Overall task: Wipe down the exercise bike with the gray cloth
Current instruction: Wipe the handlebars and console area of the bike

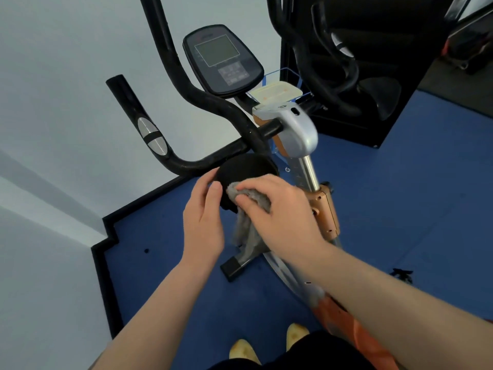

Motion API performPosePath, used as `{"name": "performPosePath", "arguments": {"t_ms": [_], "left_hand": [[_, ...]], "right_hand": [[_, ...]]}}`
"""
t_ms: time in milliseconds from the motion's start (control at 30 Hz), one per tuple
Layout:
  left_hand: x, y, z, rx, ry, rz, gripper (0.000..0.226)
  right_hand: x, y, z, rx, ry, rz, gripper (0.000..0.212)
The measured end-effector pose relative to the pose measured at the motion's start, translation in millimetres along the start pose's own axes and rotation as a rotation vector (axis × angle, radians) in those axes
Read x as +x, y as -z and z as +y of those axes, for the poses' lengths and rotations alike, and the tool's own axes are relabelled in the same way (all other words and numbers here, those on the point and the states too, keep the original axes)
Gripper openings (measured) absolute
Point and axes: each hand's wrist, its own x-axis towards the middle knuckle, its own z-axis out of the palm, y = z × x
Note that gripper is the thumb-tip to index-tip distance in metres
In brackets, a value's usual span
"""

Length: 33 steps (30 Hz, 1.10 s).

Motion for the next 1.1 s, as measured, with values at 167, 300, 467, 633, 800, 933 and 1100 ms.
{"name": "performPosePath", "arguments": {"t_ms": [167,300,467,633,800,933,1100], "left_hand": [[6,-3,6,0.080,0.025,0.035,0.030],[21,-2,13,0.195,0.066,-0.021,0.026],[18,-8,10,0.237,0.060,-0.018,0.031],[20,-10,8,0.247,0.059,-0.001,0.029],[18,-14,9,0.220,0.046,0.030,0.030],[17,-15,9,0.206,0.057,0.040,0.031],[14,-18,10,0.173,0.053,0.064,0.031]], "right_hand": [[56,30,0,-0.070,0.070,0.216,0.016],[76,14,10,-0.146,-0.138,-0.076,0.018],[47,10,24,-0.080,-0.130,0.058,0.023],[63,2,26,-0.077,-0.169,0.084,0.020],[18,-11,35,0.204,-0.196,0.260,0.011],[29,-14,35,0.258,-0.198,0.342,0.007],[-1,-44,32,0.398,-0.272,0.399,0.019]]}}
